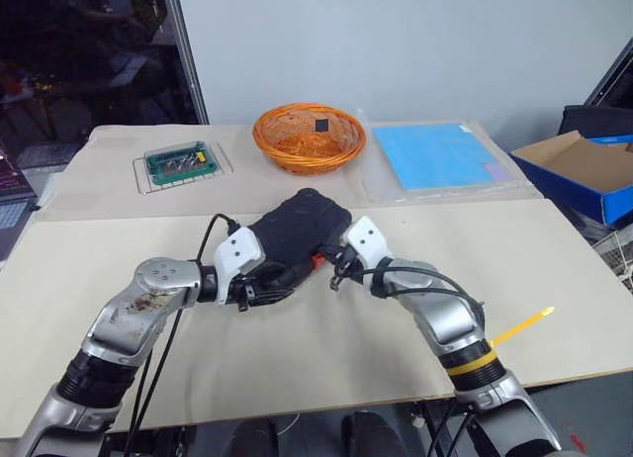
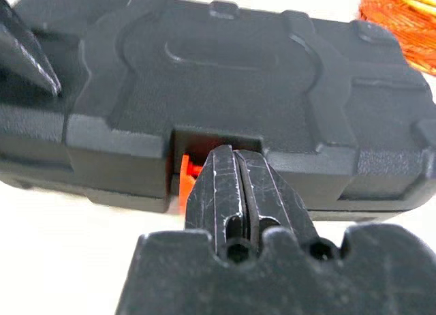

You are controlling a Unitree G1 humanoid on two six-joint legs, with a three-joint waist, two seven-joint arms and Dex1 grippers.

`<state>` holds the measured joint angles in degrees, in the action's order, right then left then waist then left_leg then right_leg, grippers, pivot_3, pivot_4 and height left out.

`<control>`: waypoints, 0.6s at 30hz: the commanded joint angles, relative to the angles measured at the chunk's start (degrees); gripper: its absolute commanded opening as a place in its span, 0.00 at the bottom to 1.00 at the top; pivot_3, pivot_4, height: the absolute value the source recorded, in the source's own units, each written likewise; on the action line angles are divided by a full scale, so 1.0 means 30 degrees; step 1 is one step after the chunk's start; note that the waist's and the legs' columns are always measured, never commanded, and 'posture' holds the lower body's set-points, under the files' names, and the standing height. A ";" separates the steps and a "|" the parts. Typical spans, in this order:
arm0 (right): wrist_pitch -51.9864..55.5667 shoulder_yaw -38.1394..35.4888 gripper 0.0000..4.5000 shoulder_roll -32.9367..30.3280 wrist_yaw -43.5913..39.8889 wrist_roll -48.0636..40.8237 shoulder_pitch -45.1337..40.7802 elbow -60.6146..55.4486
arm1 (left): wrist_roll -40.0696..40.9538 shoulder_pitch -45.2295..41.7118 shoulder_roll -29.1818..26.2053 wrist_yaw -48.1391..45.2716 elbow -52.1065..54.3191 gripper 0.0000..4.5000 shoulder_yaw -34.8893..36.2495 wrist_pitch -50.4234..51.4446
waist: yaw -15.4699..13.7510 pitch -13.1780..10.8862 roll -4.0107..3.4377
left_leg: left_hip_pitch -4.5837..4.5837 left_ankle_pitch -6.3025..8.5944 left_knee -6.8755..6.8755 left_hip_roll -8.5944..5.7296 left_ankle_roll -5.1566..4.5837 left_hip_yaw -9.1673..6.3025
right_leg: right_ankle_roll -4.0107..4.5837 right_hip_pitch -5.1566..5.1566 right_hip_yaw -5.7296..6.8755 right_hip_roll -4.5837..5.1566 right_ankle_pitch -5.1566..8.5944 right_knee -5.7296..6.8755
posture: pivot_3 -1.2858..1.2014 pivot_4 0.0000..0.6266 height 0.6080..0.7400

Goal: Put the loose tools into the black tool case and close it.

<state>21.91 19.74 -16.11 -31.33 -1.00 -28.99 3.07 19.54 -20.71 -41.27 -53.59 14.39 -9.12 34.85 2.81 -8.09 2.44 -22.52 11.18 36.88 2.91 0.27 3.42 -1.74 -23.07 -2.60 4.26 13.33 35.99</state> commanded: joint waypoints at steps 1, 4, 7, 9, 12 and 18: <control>-0.0500 0.1395 0.02 0.0126 0.0065 0.1452 0.0786 0.2662 | -0.0336 0.0229 0.0053 0.0006 -0.0222 0.66 -0.0419 0.0228 | 0.0001 0.0008 -0.0005 | 0.0054 0.0004 -0.0022 0.0002 0.0006 -0.0006 | 0.0005 0.0019 0.0013 0.0015 0.0004 0.0000 | 0.52 0.24 1.00; -0.1765 -0.0327 0.02 0.0183 0.0433 0.0670 0.1404 0.1125 | -0.0172 0.0572 0.0282 0.0037 0.0011 0.66 0.0088 -0.0592 | -0.0047 0.0011 -0.0012 | 0.0092 0.0010 -0.0039 0.0008 0.0016 -0.0037 | 0.0009 0.0016 0.0026 0.0024 0.0006 0.0003 | 0.52 0.24 1.00; -0.2121 -0.2108 0.02 0.0498 0.0251 -0.1027 0.2151 -0.1298 | 0.0567 0.0892 0.0797 0.0224 0.0331 0.66 0.0970 -0.0891 | -0.0141 0.0002 -0.0018 | 0.0040 0.0009 -0.0040 0.0007 0.0017 -0.0030 | 0.0007 -0.0024 0.0020 0.0053 0.0005 0.0006 | 0.52 0.24 1.00; -0.1810 -0.3175 0.02 -0.0075 -0.0662 -0.2536 0.2951 -0.4033 | 0.1116 0.1219 0.1328 0.1049 0.0733 0.66 0.1880 -0.0453 | -0.0222 -0.0023 -0.0036 | -0.0082 0.0004 -0.0040 0.0003 0.0008 -0.0021 | 0.0001 -0.0031 0.0018 0.0066 0.0002 0.0004 | 0.52 0.24 1.00; 0.0336 -0.5297 0.20 -0.1613 -0.1827 -0.5531 0.4668 -0.8506 | 0.3673 0.1941 0.1890 0.0463 0.1645 0.72 0.3754 -0.0029 | -0.0364 -0.0044 -0.0056 | -0.0476 -0.0093 -0.0022 -0.0024 -0.0148 0.0003 | -0.0088 -0.0372 -0.0003 0.0063 -0.0147 0.0021 | 0.52 0.24 1.00; 0.3006 -0.8598 0.65 -0.5237 -0.3628 -0.9561 0.8218 -1.3240 | 0.6170 0.4362 0.0731 -0.0445 0.3423 1.00 0.6137 0.0728 | -0.0468 -0.0080 -0.0035 | -0.0570 0.0038 -0.0017 -0.0017 -0.0111 -0.0001 | -0.0042 -0.0427 0.0063 0.0018 -0.0048 0.0005 | 0.52 0.24 1.00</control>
<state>29.27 -2.55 -30.13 -40.65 -25.70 -6.05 -32.03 35.45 -8.88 -37.95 -54.05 21.83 6.16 36.70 1.40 -8.33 2.33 -24.25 11.30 36.82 2.87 -0.06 3.42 -1.84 -24.38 -2.39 4.31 13.21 36.01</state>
